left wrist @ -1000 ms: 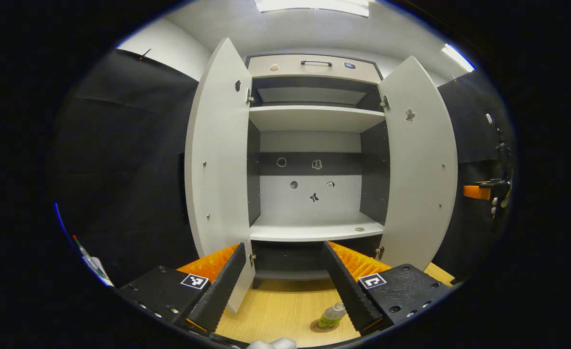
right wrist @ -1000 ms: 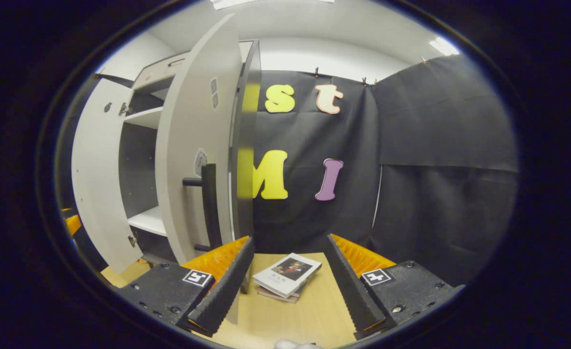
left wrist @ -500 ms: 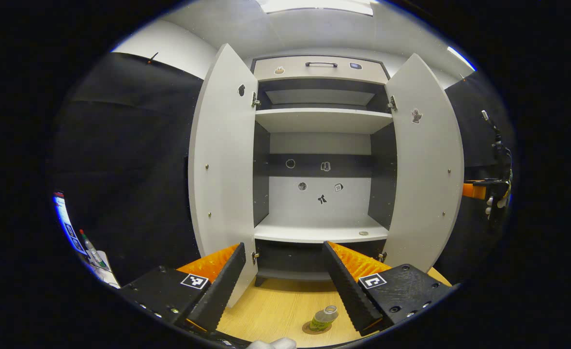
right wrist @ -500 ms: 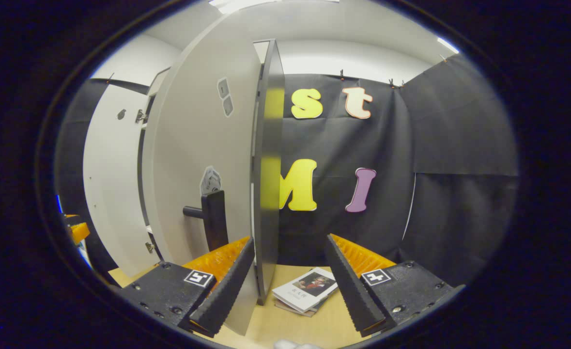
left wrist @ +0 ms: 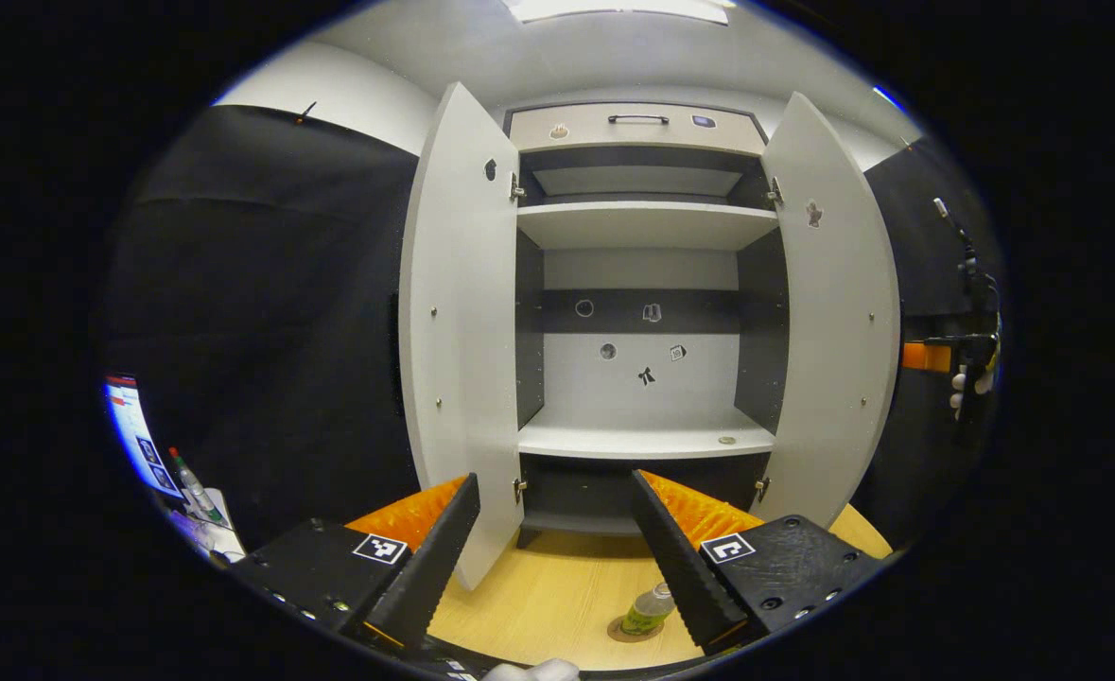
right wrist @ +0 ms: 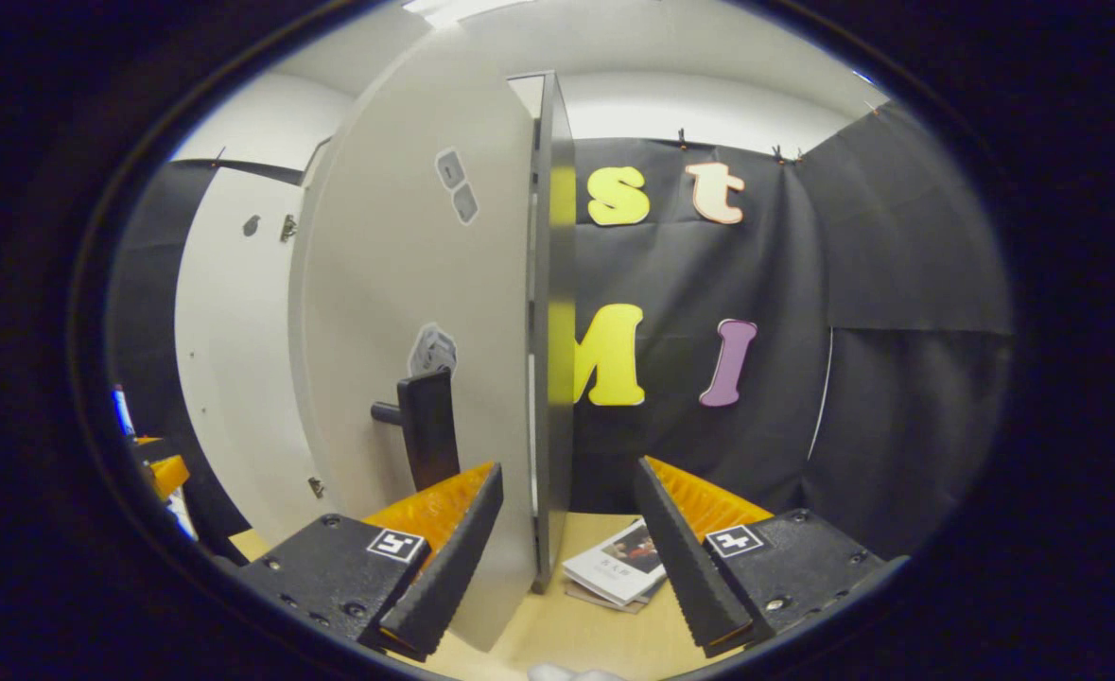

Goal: Grasp the bottle in the cabinet with the left hand and place it on the coaster, then close the right door with the right hand and the left door with the left hand.

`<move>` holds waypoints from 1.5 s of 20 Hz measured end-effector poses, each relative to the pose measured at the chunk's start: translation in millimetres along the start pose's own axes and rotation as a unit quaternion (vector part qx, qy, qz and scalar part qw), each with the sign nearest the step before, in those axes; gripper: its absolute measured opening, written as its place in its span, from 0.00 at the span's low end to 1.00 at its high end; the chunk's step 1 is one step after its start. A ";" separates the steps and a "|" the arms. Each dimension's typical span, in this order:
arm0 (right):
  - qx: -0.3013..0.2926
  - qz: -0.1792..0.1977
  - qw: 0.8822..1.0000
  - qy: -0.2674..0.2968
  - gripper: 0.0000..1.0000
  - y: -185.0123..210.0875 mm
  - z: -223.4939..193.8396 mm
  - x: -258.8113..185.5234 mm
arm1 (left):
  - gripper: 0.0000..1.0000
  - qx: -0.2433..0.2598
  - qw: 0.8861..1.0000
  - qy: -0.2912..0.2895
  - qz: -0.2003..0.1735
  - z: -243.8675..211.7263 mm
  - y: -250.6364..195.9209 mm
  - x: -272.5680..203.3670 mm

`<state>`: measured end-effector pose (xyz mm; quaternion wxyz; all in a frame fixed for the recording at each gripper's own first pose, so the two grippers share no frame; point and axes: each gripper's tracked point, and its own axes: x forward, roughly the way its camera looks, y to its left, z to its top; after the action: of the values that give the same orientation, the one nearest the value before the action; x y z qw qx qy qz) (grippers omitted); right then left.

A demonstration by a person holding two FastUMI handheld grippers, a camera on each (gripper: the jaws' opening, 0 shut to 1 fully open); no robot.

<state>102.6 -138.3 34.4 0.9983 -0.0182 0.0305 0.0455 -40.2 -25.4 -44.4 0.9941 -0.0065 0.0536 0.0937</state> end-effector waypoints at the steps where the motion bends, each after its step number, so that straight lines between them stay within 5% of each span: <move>1: 0.001 0.003 1.000 0.000 0.93 8.1 0.4 0.1 | 0.97 0.002 1.000 -0.001 0.000 0.4 2.4 0.6; 13: -0.020 0.009 1.000 -0.004 0.93 69.0 0.1 18.0 | 0.97 0.001 1.000 -0.009 0.005 3.1 22.3 -3.3; 19: -0.032 0.042 0.999 -0.006 0.94 105.8 0.3 30.5 | 0.97 0.001 1.000 -0.012 0.006 6.6 30.3 -3.3; 30: -0.017 0.029 0.999 -0.013 0.99 97.6 -3.7 4.1 | 0.97 0.003 1.000 -0.015 -0.011 9.2 31.1 3.9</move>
<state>97.5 -40.9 27.2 0.9965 -0.0341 0.0169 0.0750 -41.3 6.0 -35.8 0.9959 -0.0031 0.0386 0.0822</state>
